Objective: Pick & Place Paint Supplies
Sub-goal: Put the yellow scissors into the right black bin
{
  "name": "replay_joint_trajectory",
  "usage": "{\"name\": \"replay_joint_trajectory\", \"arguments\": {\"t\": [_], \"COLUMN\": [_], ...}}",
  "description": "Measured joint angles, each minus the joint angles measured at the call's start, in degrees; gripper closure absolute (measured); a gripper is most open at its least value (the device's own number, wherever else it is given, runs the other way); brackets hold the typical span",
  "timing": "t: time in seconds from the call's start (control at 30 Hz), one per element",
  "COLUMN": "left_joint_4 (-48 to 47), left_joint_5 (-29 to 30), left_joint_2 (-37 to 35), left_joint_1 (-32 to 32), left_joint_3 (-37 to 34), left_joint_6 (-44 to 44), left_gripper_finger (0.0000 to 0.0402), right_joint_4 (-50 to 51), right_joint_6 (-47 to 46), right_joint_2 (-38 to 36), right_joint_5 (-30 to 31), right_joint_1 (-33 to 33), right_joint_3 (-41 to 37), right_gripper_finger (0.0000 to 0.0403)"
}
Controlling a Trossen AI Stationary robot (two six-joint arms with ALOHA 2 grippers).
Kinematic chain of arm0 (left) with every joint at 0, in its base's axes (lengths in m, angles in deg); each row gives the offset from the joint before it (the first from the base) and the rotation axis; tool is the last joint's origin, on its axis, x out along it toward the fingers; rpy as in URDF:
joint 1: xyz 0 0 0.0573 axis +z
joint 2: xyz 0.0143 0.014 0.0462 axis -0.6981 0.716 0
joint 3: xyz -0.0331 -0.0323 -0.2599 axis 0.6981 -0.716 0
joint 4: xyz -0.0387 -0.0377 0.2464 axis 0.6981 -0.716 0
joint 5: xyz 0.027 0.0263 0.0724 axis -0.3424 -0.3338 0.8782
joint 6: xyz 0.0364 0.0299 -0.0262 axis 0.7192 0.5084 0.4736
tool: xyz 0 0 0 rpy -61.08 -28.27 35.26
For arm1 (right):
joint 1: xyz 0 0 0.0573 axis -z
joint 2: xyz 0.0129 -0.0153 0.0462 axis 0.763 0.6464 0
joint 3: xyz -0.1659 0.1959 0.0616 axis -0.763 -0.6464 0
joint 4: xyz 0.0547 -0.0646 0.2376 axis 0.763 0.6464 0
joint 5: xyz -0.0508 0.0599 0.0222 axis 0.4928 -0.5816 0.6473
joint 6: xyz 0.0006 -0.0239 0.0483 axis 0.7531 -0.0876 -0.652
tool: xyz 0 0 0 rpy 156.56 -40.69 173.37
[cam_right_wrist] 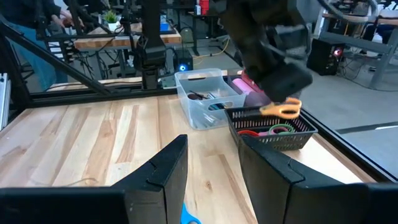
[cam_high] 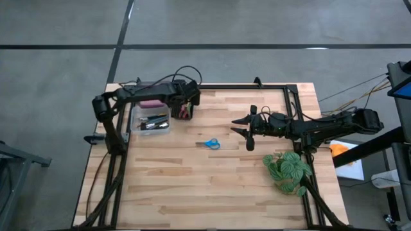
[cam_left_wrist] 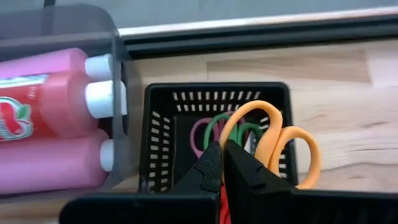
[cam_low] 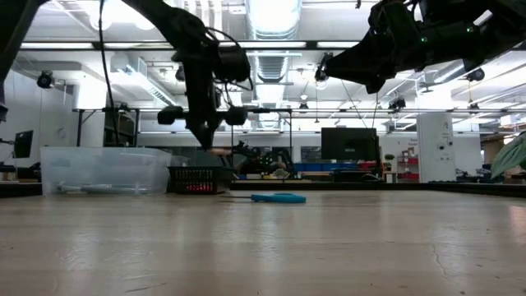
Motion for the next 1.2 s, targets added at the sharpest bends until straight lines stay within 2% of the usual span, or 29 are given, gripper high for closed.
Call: {"name": "replay_joint_trajectory", "arguments": {"t": [0.5, 1.2], "left_joint_4": [2.2, 1.9], "left_joint_5": [-1.5, -3.6], "left_joint_2": [7.3, 7.7], "left_joint_1": [1.1, 1.4], "left_joint_3": [0.0, -0.2], "left_joint_6": [0.0, 0.4], "left_gripper_finger": [0.0399, 0.0398], "right_joint_4": [0.0, 0.0], "right_joint_6": [0.0, 0.0], "right_joint_2": [0.0, 0.0], "right_joint_5": [0.0, 0.0], "right_joint_1": [0.0, 0.0], "right_joint_3": [0.0, 0.0], "right_gripper_finger": [0.0261, 0.0261]}}
